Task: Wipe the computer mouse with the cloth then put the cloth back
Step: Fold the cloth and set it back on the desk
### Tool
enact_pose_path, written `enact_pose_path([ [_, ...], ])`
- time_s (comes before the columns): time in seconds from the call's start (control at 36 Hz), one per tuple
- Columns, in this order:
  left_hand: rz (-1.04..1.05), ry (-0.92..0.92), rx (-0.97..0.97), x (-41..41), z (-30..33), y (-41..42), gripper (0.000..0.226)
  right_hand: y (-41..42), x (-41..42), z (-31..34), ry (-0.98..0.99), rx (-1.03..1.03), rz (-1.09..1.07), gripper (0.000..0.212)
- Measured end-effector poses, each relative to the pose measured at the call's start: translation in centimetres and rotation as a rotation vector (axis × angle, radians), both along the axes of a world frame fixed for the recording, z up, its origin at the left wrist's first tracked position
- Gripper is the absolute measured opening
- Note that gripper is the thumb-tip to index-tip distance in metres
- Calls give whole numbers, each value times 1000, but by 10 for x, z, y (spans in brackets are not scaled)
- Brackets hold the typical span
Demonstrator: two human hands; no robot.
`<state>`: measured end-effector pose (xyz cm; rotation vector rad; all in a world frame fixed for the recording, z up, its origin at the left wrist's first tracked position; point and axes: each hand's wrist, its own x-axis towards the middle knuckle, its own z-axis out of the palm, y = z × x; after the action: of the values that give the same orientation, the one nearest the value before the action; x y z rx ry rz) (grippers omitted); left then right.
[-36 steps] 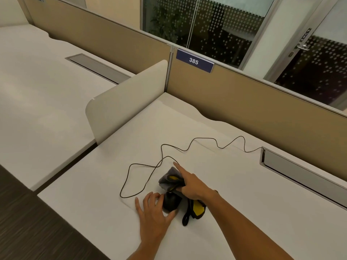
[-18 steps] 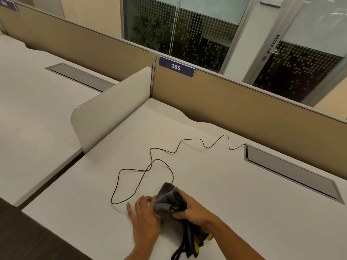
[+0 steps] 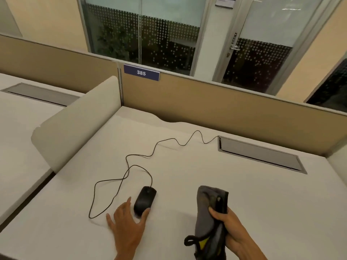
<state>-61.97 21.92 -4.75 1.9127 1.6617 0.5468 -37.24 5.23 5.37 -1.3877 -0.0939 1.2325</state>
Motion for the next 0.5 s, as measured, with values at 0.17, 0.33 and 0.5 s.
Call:
enact_pose_path([
  [0.17, -90, -321, 210, 26, 28, -21, 57, -21, 9, 9, 9, 17, -177, 56],
  [0.33, -598, -523, -158, 107, 84, -88, 14, -39, 15, 23, -51, 53, -270, 61],
  [0.5, -531, -571, -482, 173, 119, -149, 33, -59, 30, 32, -123, 112, -293, 65],
])
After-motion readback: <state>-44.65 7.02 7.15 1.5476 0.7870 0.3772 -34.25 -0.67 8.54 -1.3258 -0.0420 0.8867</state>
